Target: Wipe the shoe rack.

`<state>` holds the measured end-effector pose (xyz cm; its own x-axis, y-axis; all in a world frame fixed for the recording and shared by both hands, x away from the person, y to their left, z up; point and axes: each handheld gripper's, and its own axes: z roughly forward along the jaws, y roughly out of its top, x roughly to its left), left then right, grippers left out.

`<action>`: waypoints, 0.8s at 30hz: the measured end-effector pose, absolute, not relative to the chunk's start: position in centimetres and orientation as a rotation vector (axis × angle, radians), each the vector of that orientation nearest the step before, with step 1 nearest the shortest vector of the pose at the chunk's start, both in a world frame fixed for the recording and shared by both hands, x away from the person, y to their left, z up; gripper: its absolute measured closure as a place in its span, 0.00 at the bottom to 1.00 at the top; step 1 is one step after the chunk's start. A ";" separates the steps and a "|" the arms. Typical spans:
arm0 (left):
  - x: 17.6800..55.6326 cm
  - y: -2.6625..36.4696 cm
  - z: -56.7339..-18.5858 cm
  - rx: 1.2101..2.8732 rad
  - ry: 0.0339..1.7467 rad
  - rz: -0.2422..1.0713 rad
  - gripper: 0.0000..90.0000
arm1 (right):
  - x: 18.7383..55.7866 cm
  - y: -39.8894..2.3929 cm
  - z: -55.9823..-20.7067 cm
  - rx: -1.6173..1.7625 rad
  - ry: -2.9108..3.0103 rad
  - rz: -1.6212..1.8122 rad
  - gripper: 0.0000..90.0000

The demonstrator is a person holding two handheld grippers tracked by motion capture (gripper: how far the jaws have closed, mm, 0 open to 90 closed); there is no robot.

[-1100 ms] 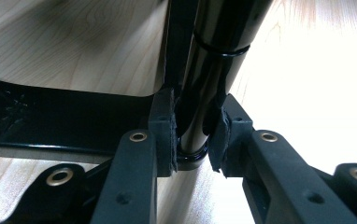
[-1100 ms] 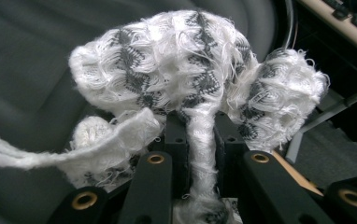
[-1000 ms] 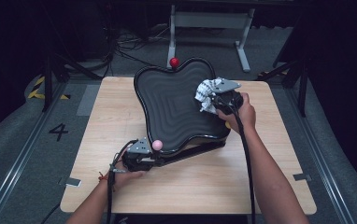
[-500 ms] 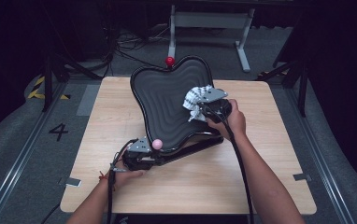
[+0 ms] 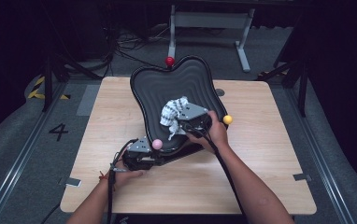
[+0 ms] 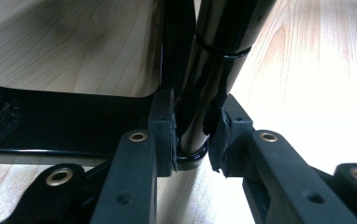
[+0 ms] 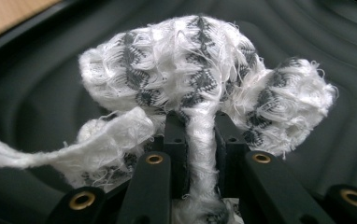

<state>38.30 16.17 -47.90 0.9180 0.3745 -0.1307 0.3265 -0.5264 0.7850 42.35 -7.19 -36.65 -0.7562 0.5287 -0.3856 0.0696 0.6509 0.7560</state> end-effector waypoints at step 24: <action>38.3 16.2 -47.9 2.165 0.498 0.064 0.80 | 45.7 -3.2 -34.5 0.495 2.192 1.009 0.87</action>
